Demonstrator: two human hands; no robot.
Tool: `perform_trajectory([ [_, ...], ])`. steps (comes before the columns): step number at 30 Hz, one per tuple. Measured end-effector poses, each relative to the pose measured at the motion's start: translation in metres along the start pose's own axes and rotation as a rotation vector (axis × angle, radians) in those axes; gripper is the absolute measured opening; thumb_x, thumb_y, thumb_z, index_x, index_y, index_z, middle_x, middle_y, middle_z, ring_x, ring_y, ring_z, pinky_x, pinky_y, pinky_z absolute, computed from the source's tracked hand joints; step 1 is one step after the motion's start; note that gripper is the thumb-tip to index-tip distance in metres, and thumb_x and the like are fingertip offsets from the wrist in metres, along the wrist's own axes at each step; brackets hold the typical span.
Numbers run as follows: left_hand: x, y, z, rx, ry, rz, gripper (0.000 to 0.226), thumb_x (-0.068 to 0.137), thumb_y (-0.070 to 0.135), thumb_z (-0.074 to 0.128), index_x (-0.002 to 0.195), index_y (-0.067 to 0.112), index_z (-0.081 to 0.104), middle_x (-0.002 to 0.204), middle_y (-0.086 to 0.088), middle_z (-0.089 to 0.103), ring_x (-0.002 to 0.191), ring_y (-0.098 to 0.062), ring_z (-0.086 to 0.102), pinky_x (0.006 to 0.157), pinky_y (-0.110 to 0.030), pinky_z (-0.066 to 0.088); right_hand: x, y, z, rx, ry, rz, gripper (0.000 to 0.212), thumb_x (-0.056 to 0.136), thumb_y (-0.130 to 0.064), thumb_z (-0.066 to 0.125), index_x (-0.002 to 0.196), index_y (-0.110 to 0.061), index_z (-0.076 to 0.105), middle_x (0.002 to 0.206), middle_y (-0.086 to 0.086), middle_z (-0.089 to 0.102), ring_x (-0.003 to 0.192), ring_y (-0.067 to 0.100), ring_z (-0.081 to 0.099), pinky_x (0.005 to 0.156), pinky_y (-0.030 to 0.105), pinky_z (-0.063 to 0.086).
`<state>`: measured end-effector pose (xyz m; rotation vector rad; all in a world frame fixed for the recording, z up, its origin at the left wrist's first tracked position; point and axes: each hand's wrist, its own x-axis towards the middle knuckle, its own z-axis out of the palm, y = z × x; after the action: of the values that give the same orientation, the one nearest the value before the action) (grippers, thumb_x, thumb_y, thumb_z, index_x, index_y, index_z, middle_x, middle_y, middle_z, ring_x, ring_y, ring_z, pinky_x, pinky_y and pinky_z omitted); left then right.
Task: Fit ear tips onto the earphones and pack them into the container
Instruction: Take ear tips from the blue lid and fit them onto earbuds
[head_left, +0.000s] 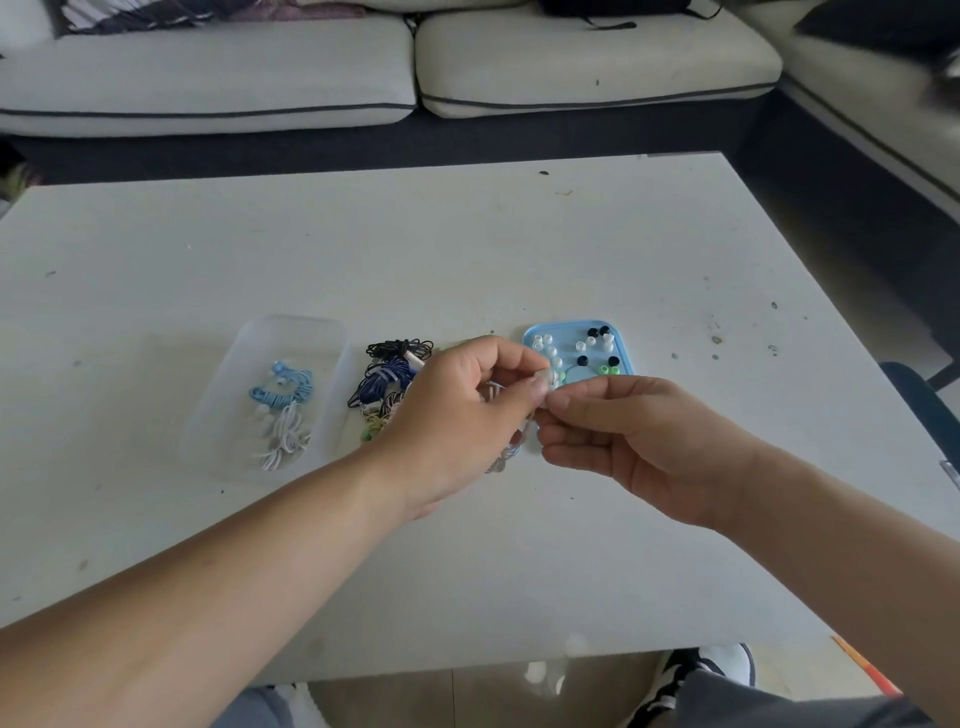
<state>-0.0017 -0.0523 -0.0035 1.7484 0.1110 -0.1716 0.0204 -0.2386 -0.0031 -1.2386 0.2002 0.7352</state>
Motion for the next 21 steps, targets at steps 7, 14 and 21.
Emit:
perform_trajectory([
  [7, 0.003, 0.007, 0.010, -0.024, 0.043, -0.025, 0.006, 0.098, 0.014, 0.069, 0.102, 0.017, 0.072, 0.089, 0.001, 0.075, 0.066, -0.008, 0.071, 0.061, -0.027, 0.058, -0.004, -0.006, -0.005, -0.213, 0.116, -0.055, 0.019, 0.088, -0.021, 0.078, 0.091, -0.003, 0.074, 0.078, 0.010, 0.069, 0.060, 0.020, 0.062, 0.057, 0.032, 0.055],
  [14, 0.013, -0.003, 0.015, 0.048, 0.059, -0.086, 0.004, 0.096, 0.015, 0.072, 0.100, 0.016, 0.072, 0.090, -0.001, 0.076, 0.068, -0.010, 0.071, 0.065, -0.027, 0.056, 0.009, -0.013, -0.042, -0.621, 0.570, -0.225, 0.030, 0.096, -0.008, 0.048, 0.117, -0.024, 0.063, 0.083, 0.006, 0.072, 0.055, 0.014, 0.062, 0.053, 0.031, 0.052],
  [21, 0.016, -0.013, 0.015, 0.064, 0.062, -0.127, 0.012, 0.097, 0.012, 0.069, 0.108, 0.019, 0.068, 0.094, -0.007, 0.077, 0.068, -0.015, 0.070, 0.060, -0.026, 0.054, 0.025, -0.014, -0.056, -0.908, 0.605, -0.271, 0.023, 0.091, -0.005, 0.051, 0.092, -0.018, 0.070, 0.088, 0.009, 0.072, 0.072, 0.034, 0.066, 0.060, 0.037, 0.054],
])
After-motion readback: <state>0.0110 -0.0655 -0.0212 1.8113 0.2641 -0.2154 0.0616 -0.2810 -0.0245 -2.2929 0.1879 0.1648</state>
